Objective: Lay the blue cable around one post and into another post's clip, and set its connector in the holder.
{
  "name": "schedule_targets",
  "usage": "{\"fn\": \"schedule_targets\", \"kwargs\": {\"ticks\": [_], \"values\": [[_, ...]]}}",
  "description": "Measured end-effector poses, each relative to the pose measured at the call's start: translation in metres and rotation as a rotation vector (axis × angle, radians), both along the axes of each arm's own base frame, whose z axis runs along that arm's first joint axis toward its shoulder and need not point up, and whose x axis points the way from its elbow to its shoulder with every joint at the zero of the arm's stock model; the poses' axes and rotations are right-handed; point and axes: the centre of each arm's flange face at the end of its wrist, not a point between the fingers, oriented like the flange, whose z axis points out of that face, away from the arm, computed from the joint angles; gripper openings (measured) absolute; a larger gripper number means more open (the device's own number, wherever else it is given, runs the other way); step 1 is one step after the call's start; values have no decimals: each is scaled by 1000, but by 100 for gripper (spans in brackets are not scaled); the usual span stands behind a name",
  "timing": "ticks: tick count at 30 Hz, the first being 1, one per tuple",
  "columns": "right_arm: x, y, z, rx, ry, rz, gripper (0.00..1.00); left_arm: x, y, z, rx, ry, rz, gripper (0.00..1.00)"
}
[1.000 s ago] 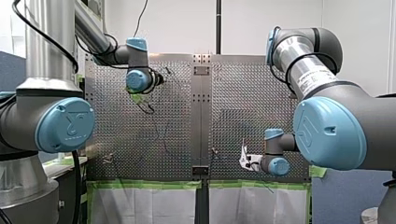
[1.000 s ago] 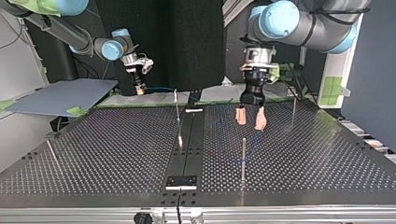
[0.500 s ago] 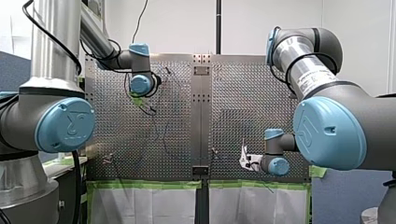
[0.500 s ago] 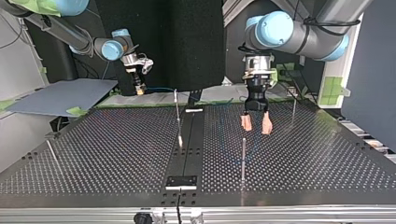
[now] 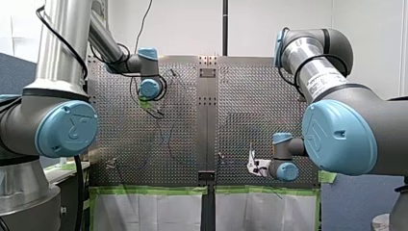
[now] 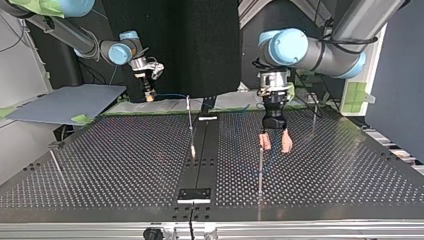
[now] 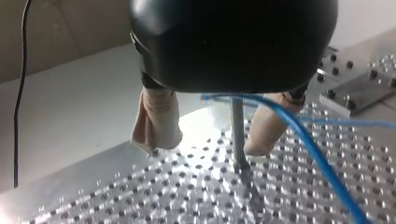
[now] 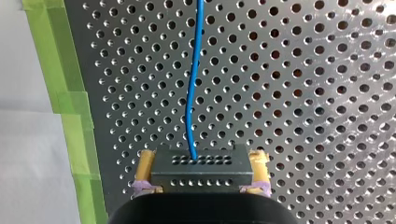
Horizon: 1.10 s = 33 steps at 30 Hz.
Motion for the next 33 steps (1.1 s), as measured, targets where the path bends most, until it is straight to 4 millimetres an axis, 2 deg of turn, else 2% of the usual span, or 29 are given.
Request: {"fn": "schedule_targets", "kwargs": {"ticks": [6, 16, 19, 23, 33], "values": [[0, 0, 0, 2, 1, 0, 0, 22, -1, 2, -4, -1, 16, 98], [2, 0, 0, 4, 3, 3, 0, 46, -3, 35, -11, -41, 23, 98], [1, -1, 1, 4, 3, 1, 0, 57, -6, 33, 8, -33, 19, 98], [-2, -3, 1, 2, 1, -6, 0, 66, -10, 21, 43, -7, 23, 98], [-16, -12, 1, 4, -1, -32, 0, 68, -8, 14, 144, 21, 72, 98]]}}
